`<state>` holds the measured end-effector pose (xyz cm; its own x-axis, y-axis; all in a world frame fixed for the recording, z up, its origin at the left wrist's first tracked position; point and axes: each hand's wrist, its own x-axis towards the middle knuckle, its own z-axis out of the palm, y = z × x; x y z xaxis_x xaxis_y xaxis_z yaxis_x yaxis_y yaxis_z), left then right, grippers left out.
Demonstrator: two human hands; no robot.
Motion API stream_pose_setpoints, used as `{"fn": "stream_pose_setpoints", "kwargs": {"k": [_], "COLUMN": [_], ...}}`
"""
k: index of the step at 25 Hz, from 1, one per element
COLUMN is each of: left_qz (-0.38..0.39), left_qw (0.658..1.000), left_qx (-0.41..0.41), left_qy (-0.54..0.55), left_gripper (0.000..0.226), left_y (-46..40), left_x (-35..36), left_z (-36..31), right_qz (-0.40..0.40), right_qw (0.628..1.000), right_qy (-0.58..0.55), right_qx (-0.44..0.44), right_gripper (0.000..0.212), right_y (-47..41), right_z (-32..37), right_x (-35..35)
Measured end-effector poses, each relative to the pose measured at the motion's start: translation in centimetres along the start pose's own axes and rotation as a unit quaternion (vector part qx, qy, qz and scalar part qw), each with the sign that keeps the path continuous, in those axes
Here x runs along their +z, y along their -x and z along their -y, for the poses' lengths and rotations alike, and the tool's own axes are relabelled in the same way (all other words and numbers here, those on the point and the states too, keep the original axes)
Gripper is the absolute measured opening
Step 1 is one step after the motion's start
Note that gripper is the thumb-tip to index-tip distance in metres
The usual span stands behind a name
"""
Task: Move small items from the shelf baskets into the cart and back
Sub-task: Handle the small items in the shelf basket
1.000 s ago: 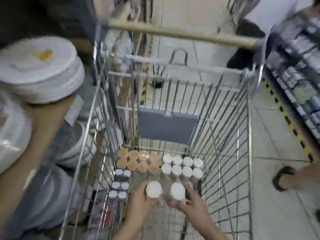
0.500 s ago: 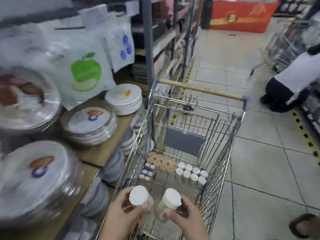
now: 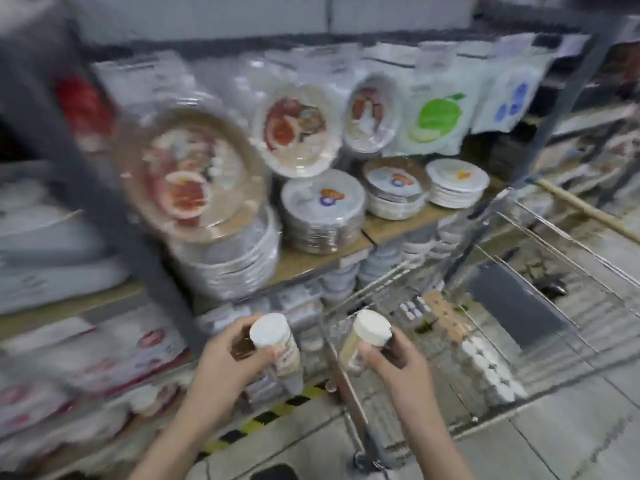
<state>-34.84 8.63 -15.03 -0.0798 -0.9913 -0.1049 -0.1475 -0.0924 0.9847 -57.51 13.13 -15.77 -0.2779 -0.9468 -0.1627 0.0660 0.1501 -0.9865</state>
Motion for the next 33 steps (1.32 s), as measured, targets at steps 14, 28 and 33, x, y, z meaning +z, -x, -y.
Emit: {"fn": "stream_pose_setpoints", "kwargs": {"k": [14, 28, 33], "left_qz": [-0.453, -0.564, -0.559], "left_qw": [0.89, 0.823, 0.826], "left_qx": [-0.029, -0.005, 0.01], "left_qy": [0.047, 0.067, 0.074], "left_gripper": [0.046, 0.031, 0.045], "left_y": [29.7, 41.1, 38.8], "left_x": [-29.6, -51.8, -61.1], "left_z": [1.5, 3.8, 4.0], "right_qz": [0.472, 0.546, 0.551], "right_qw": [0.879, 0.834, 0.83], "right_qy": [0.06, 0.08, 0.081], "right_qx": [-0.016, -0.004, -0.028], "right_gripper": [0.033, 0.034, 0.037], "right_y": [17.8, 31.2, 31.9], "right_z": [-0.3, -0.9, 0.1], "right_x": [35.1, 58.1, 67.6]}}
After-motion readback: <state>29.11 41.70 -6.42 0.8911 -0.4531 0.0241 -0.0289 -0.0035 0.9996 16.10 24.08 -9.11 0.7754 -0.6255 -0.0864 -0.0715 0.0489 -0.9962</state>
